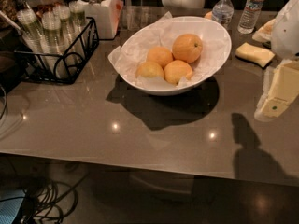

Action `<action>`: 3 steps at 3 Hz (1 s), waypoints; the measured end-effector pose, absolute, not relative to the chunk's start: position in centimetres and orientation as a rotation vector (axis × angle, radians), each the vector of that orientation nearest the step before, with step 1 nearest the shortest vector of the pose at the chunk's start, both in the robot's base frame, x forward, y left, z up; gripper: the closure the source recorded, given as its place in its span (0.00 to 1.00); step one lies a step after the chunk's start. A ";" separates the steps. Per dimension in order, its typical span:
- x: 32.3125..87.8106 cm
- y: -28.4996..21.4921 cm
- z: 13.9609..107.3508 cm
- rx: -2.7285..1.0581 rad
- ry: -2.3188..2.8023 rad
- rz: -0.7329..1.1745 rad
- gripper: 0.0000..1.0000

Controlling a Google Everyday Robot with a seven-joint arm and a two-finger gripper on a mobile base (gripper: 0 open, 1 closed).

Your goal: Pick orange from white bowl

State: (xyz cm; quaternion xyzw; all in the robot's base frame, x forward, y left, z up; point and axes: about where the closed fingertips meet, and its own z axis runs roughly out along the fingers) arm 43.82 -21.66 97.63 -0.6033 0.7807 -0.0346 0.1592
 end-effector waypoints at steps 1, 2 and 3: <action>43.8 -21.7 97.6 -1.725 2.231 -0.099 0.00; 45.3 -21.1 98.6 -1.756 2.166 -0.119 0.00; 49.0 -18.9 100.1 -1.868 2.021 -0.113 0.00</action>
Offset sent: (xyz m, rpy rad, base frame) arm 0.0365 0.0121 0.0192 0.0009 -0.0688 0.1110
